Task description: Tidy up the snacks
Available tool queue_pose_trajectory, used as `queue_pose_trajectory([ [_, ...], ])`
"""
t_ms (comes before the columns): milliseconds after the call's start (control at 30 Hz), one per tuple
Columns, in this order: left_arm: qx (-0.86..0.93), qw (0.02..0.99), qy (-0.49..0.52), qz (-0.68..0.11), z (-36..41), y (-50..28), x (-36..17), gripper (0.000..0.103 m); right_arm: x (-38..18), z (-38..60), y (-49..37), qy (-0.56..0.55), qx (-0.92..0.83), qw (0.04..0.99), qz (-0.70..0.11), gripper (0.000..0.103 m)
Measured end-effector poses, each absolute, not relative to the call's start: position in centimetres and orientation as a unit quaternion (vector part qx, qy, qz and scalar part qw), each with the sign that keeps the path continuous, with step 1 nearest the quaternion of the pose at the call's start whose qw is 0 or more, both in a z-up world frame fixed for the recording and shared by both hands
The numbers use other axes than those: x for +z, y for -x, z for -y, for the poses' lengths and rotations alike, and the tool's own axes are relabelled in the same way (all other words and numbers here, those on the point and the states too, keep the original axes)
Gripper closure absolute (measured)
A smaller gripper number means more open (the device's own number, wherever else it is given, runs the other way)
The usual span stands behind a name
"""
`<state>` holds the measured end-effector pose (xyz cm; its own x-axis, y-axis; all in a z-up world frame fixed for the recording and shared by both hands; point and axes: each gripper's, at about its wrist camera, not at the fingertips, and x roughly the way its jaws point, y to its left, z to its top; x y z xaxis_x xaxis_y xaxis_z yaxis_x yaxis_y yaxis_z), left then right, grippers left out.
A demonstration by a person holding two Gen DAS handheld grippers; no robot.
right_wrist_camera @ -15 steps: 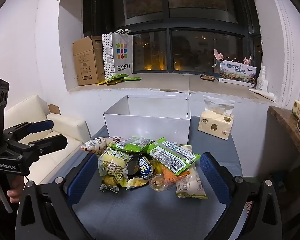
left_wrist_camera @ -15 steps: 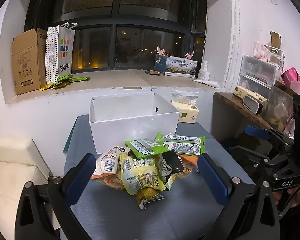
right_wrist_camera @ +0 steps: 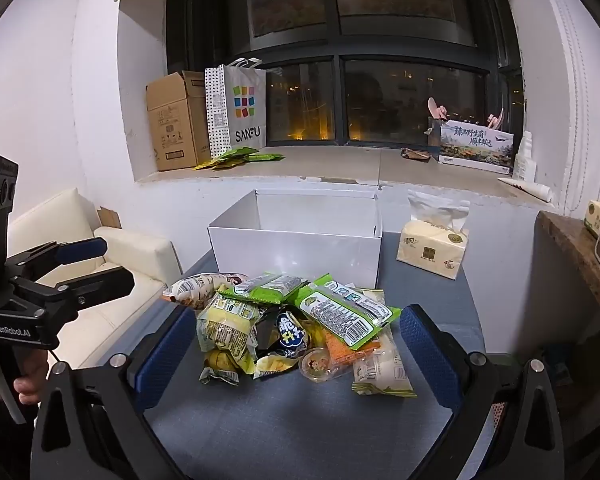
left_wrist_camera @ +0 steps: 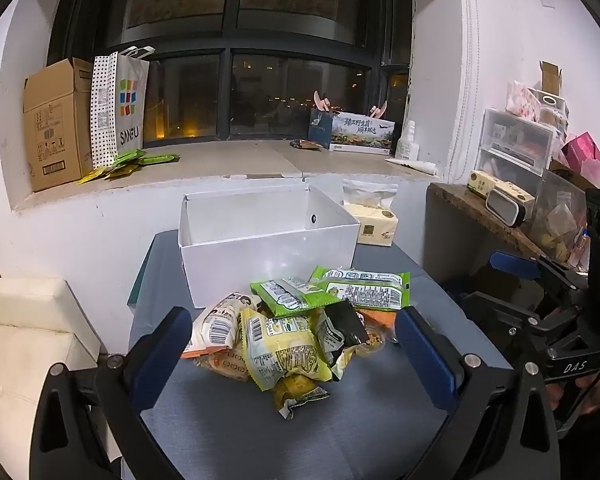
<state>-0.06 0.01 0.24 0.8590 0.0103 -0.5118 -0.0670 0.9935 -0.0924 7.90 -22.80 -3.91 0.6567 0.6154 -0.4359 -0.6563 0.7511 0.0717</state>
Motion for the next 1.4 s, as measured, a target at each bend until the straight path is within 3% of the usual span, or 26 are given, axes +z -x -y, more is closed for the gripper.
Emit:
queue_pose_trajectory([
  [1400,0.02,0.963,0.05,-0.265,0.02,0.1,0.11,0.0,-4.12,22.84,-8.41,0.046,0.354,0.906,-0.228,0.0],
])
